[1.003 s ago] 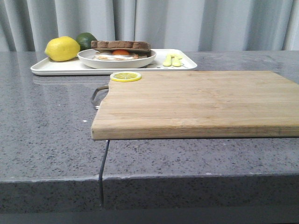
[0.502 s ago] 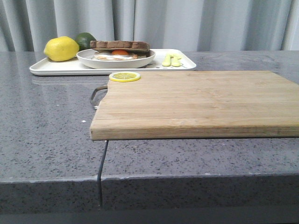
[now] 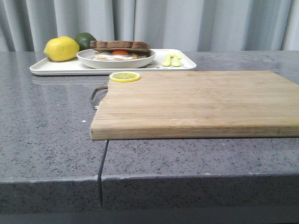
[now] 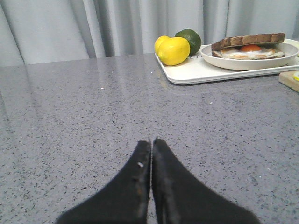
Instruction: Place bread and move sandwich to tray
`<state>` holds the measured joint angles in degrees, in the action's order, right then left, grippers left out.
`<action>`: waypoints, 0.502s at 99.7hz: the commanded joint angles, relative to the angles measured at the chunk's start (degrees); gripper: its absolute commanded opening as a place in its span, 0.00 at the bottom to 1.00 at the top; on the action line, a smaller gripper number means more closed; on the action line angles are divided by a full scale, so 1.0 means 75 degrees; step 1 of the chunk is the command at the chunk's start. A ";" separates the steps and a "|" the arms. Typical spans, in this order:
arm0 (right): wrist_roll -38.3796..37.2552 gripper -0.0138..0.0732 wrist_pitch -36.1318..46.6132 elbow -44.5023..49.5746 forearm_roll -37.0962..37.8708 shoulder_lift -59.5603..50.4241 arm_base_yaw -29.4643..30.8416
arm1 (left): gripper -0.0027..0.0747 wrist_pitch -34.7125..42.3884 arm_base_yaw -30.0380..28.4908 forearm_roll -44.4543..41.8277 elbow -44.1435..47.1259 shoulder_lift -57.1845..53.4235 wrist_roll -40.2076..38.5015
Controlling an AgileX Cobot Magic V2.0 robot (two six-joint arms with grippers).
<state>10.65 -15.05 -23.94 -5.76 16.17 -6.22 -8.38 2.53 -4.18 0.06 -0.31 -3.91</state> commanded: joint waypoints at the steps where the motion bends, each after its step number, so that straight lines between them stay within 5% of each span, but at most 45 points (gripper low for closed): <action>1: -0.0001 0.08 0.0578 -0.0189 0.0063 0.0035 0.0032 | 0.01 0.0597 0.0039 -0.0008 0.0117 -0.0243 -0.0002; 50: -0.0001 0.08 0.0580 -0.0151 0.0071 0.0035 0.0031 | 0.01 0.0597 0.0039 -0.0008 0.0117 -0.0243 -0.0002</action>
<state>10.65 -15.05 -23.60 -5.76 16.17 -6.22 -8.38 2.53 -4.18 0.06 -0.31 -3.91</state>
